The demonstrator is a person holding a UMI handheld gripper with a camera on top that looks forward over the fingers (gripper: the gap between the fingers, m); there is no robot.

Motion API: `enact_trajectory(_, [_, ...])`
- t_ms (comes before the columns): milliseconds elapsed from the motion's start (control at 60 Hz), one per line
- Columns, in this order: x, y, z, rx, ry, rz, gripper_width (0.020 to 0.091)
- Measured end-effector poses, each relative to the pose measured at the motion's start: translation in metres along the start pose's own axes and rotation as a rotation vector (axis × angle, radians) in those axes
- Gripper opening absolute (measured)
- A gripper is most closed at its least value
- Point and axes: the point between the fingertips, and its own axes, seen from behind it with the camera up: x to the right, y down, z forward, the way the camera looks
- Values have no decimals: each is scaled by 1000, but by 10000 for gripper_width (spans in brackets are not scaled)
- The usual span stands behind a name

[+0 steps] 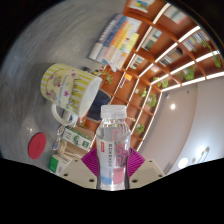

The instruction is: Pour water

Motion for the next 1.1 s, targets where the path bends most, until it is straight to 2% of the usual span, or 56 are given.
enact_trajectory(200, [-26,37,-10,-84,-132,839,349])
enact_trajectory(283, [-34,52,-11,-75,-192,1207,350])
enact_trajectory(317, [-44,39,-10,-83,-219,1350,350])
enact_trajectory(417, [-62,43,-5,-48,-261,1638,351])
enact_trajectory(433, [-65,53,-5,-42,-263,1663,351])
enact_trajectory(450, [-65,41,-6,-44,-260,1694,351])
enact_trajectory(483, [-72,49,-2,-25,-269,1751,350])
enact_trajectory(600, [-87,26,-2,17,-354,1936,349])
enact_trajectory(667, [-96,27,6,42,-382,1971,350])
enact_trajectory(967, [-113,23,7,81,-320,1979,351])
enact_trajectory(1067, [-111,24,5,78,-312,1984,463])
enact_trajectory(1100, [-111,24,4,74,-313,1987,478])
